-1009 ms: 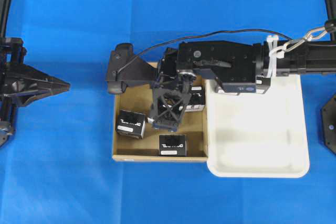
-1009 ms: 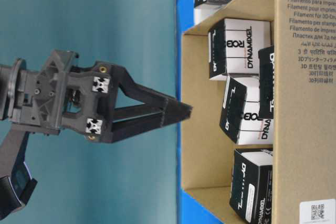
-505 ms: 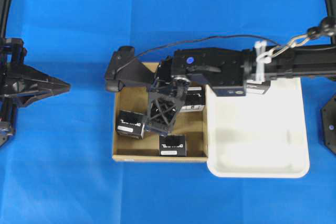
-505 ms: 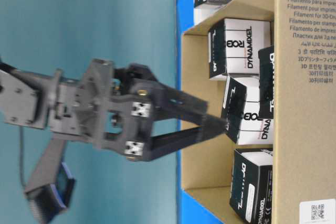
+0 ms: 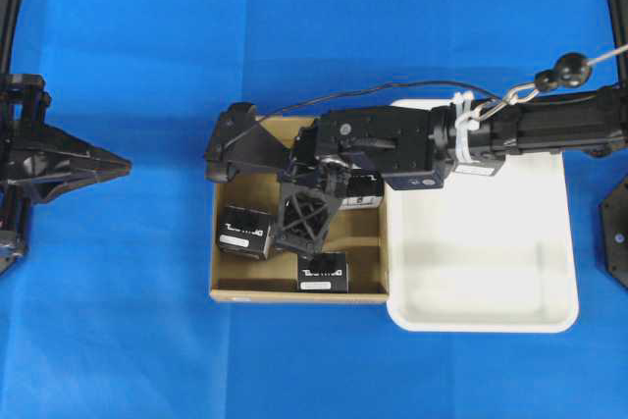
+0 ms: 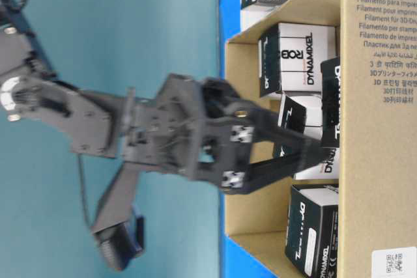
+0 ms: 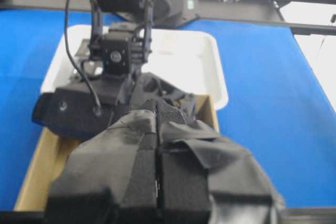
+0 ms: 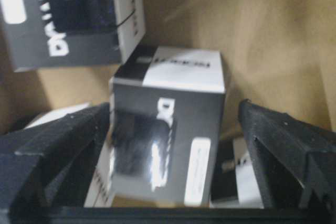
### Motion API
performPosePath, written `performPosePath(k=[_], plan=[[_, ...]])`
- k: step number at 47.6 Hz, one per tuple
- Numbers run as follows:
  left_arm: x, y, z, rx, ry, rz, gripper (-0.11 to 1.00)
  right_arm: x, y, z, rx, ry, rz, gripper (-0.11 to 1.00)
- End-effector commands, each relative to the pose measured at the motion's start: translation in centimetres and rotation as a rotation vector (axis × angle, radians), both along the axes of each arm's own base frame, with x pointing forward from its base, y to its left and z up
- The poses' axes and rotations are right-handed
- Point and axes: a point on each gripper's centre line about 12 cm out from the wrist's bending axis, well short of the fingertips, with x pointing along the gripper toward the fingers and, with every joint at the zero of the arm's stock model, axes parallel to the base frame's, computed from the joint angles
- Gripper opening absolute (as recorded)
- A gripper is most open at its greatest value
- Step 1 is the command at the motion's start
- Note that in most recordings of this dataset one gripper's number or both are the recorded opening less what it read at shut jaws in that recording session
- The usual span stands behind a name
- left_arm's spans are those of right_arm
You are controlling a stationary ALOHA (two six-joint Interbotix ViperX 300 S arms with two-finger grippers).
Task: Pick a box that is randomly placed inside the cardboard box.
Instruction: 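Lower the right gripper and close it on the black-and-white box, then lift the held box out of the cardboard box toward the white tray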
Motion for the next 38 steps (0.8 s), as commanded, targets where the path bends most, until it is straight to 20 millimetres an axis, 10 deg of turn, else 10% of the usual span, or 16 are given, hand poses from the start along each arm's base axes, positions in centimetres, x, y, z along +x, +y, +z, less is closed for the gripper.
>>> performPosePath(k=[1, 10, 19, 38], plan=[[0.2, -0.1, 0.5, 0.002, -0.012, -0.003, -0.07, 0.3, 0.0, -0.2, -0.007, -0.029, -0.006, 1.0], [0.2, -0.1, 0.5, 0.0, -0.012, -0.003, -0.07, 0.3, 0.3, 0.1, -0.006, -0.025, 0.002, 0.95], [0.1, -0.1, 0.6, 0.0, -0.015, -0.003, -0.07, 0.2, 0.6, 2.3, -0.002, -0.009, 0.021, 0.58], [0.1, -0.1, 0.7, 0.0, -0.018, -0.003, -0.07, -0.7, -1.0, 14.1, -0.02, -0.19, -0.002, 0.57]])
